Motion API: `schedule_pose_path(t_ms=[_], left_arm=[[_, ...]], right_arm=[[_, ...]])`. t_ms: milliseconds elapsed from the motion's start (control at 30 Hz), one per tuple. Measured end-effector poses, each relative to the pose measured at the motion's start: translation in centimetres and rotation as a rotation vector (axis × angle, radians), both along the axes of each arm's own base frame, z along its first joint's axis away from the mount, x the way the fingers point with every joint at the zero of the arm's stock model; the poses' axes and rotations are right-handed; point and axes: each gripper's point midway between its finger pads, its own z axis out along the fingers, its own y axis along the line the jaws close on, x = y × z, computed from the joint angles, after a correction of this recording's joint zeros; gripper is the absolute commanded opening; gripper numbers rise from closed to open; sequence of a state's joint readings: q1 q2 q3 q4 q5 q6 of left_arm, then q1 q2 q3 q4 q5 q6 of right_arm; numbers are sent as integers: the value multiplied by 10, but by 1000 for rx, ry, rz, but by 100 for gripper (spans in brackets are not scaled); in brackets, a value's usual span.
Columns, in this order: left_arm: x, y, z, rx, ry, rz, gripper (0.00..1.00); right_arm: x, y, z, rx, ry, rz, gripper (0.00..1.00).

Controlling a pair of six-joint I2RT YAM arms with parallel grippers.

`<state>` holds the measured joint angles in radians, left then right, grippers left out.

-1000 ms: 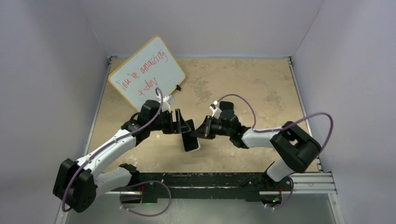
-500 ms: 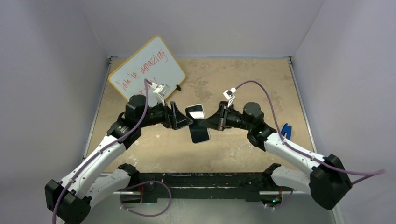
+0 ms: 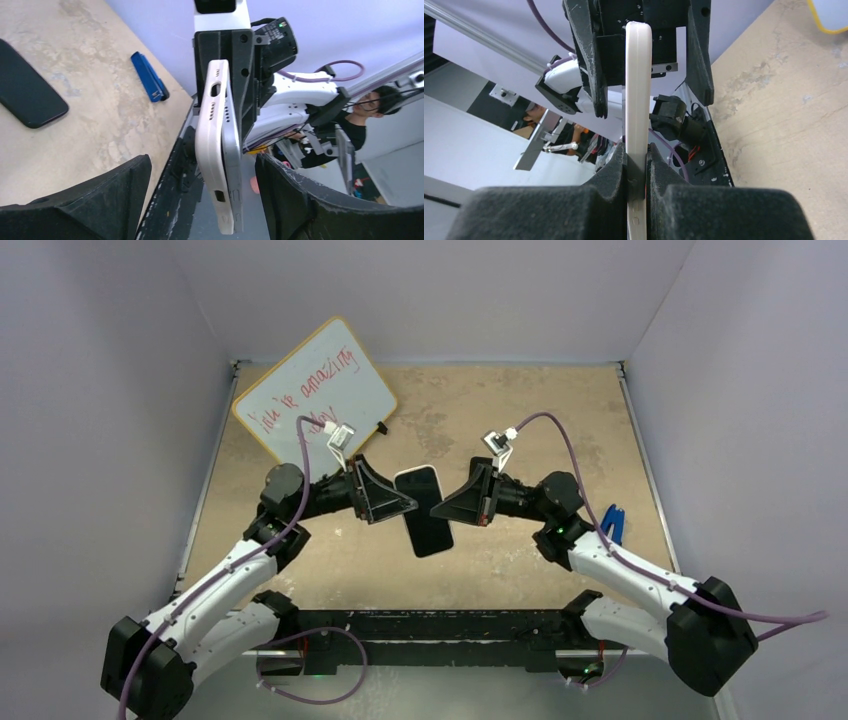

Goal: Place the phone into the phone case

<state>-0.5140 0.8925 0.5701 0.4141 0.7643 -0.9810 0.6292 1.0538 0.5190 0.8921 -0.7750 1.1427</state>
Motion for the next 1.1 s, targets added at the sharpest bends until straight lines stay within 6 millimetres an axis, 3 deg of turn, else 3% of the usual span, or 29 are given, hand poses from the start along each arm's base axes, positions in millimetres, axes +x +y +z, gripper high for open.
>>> schedule_pose_path(t_ms=[333, 567, 867, 900, 1000, 1100], left_arm=[[-15, 3, 31, -157, -64, -43, 47], [-13, 6, 33, -187, -38, -15, 0], [3, 7, 13, -135, 73, 74, 0], [4, 8, 11, -122, 83, 81, 6], [7, 8, 6, -80, 103, 97, 40], [8, 8, 4, -51, 94, 103, 56]], right_arm=[[-5, 0, -2, 11, 25, 32, 0], [-7, 4, 6, 68, -2, 80, 0], [5, 7, -9, 42, 36, 60, 0], [6, 7, -11, 36, 41, 57, 0], [8, 8, -16, 20, 48, 47, 0], [12, 10, -18, 16, 72, 20, 0]])
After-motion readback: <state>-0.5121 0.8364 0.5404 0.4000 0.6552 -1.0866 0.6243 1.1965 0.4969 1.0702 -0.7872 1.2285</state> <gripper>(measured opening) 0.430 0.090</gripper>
